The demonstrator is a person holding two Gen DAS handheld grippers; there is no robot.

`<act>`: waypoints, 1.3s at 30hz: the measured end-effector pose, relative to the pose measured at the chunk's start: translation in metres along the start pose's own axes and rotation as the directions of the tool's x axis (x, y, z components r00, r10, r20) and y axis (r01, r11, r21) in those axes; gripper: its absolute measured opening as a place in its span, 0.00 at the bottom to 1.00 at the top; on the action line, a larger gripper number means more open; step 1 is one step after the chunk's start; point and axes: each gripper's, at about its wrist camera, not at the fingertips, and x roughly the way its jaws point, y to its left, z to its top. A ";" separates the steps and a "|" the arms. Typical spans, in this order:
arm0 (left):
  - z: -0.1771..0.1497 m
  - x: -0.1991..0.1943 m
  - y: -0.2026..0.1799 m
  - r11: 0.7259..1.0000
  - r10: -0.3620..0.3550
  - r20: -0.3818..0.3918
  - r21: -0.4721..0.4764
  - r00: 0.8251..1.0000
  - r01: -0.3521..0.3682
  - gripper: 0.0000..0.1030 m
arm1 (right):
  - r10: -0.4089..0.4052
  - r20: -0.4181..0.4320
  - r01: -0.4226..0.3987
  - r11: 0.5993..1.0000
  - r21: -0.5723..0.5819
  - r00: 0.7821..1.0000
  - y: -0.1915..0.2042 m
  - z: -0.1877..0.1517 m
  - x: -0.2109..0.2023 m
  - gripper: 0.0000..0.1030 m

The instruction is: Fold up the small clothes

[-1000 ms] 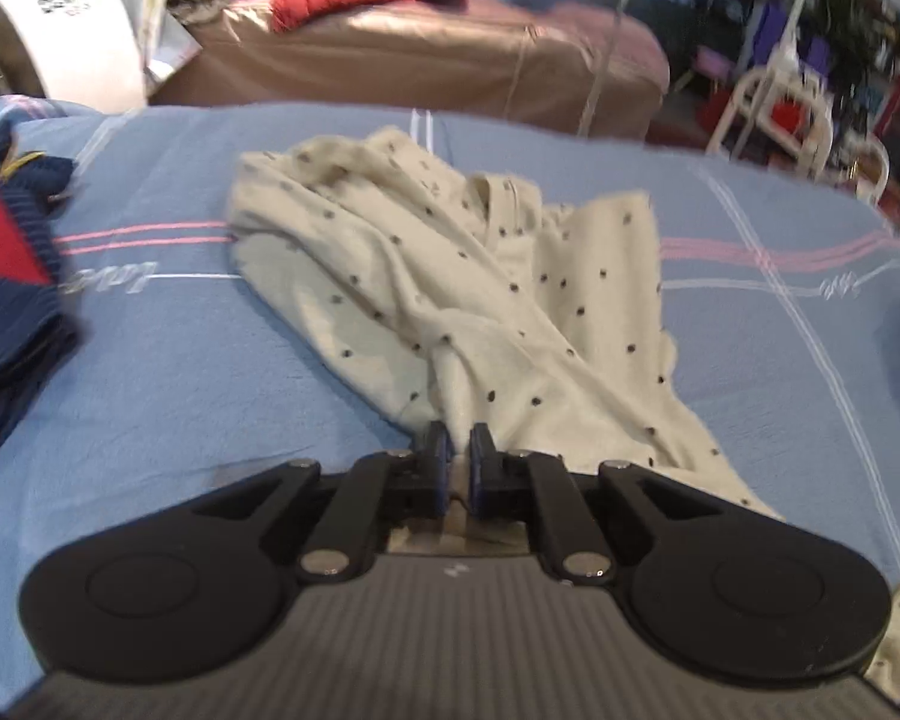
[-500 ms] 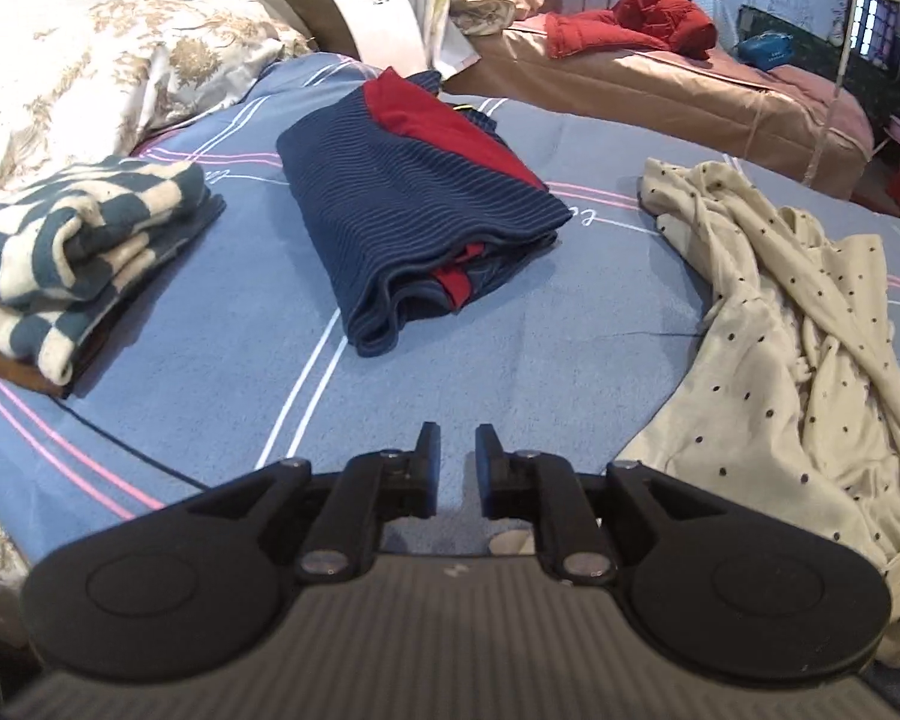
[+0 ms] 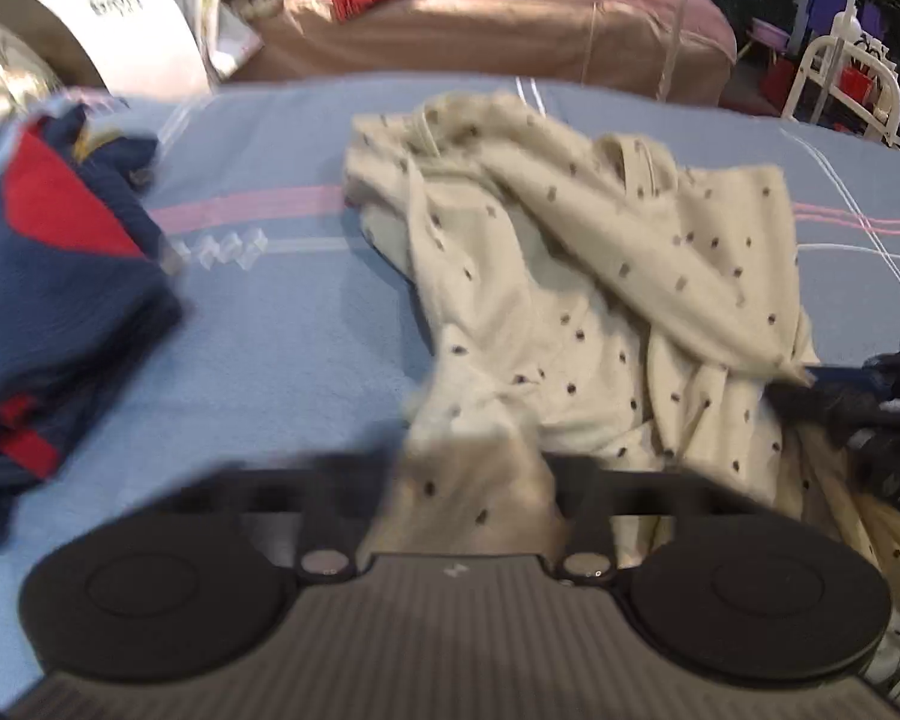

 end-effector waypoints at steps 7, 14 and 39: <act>-0.036 -0.046 0.077 0.953 0.019 0.087 -0.303 0.996 0.008 0.04 | -0.190 0.091 0.143 0.914 0.379 0.978 -0.119 -0.024 -0.057 0.08; -0.058 -0.057 0.112 0.933 0.095 0.046 -0.353 0.994 -0.073 0.24 | -0.263 -0.017 0.221 0.771 0.597 0.965 -0.195 -0.091 -0.083 0.62; 0.081 0.003 0.054 0.973 0.081 0.166 -0.226 0.983 -0.042 0.06 | 0.003 0.132 -0.021 0.991 0.133 0.991 -0.079 0.032 -0.026 0.13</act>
